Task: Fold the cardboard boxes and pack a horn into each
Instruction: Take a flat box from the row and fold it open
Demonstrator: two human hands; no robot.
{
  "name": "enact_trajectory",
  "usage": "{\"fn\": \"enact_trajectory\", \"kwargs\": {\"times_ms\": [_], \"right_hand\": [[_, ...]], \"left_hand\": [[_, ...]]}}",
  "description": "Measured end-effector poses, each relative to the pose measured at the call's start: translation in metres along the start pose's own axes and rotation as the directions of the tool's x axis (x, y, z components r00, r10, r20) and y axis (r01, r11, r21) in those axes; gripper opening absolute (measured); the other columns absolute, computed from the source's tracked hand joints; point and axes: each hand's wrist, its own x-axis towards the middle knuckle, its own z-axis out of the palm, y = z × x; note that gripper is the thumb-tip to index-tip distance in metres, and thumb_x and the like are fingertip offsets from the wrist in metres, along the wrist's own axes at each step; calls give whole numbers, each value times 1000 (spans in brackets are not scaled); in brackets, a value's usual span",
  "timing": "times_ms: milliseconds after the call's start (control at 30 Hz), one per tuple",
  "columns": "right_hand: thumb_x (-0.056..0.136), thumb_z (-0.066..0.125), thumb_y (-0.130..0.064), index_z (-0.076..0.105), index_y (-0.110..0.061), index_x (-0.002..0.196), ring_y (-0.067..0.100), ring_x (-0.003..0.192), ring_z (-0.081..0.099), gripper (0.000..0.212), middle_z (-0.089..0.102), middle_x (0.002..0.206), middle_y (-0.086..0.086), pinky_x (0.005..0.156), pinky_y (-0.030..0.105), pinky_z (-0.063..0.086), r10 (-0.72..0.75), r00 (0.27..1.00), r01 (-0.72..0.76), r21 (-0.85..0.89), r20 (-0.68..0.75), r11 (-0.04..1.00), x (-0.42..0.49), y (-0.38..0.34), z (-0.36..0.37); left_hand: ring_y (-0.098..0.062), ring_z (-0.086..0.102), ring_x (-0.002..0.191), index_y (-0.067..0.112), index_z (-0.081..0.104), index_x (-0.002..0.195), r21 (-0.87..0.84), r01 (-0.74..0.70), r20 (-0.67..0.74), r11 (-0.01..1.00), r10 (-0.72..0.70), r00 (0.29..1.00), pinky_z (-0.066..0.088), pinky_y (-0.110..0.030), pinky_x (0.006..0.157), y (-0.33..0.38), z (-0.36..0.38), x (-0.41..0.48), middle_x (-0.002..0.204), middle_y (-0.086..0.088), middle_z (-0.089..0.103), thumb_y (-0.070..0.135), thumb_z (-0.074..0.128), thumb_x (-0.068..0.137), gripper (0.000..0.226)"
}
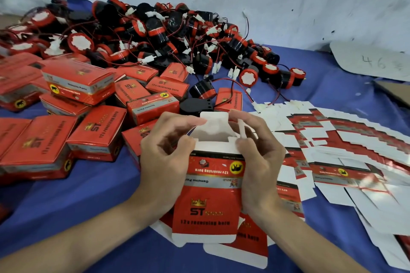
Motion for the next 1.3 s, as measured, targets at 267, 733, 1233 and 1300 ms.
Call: {"fn": "enact_trajectory", "kwargs": {"times_ms": [267, 733, 1233, 1300], "right_hand": [[66, 53, -20, 73, -12, 88, 25, 89, 62, 31, 65, 99, 9, 61, 29, 52, 216, 970, -221, 38, 113, 974, 5, -1, 0], [80, 57, -38, 74, -16, 76, 28, 92, 67, 28, 71, 93, 5, 82, 44, 52, 343, 928, -337, -66, 145, 939, 14, -5, -3], [77, 59, -39, 72, -14, 88, 22, 93, 63, 30, 65, 95, 6, 76, 36, 52, 116, 973, -117, -6, 198, 993, 5, 0, -1], [79, 59, -38, 73, -13, 84, 25, 92, 64, 30, 66, 94, 10, 77, 38, 54, 99, 971, -100, -8, 217, 995, 4, 0, -1]], "left_hand": [[-10, 67, 85, 13, 68, 102, -31, 30, 35, 999, -29, 999, 51, -17, 63, 0, -1, -1, 99, 4, 70, 6, 44, 82, 32], [-11, 69, 98, 13, 78, 78, -167, 261, 137, 951, -240, 961, 57, -22, 69, 3, 5, -3, 119, 12, 67, -1, 43, 95, 41], [-13, 67, 63, 7, 66, 70, -88, 48, -63, 995, -53, 997, 52, -21, 54, -2, -4, 6, 65, 3, 66, 31, 57, 77, 27], [-14, 69, 64, 5, 65, 71, -97, 33, -59, 995, -39, 998, 53, -21, 55, -3, -4, 6, 67, 3, 68, 34, 54, 77, 31]]}}
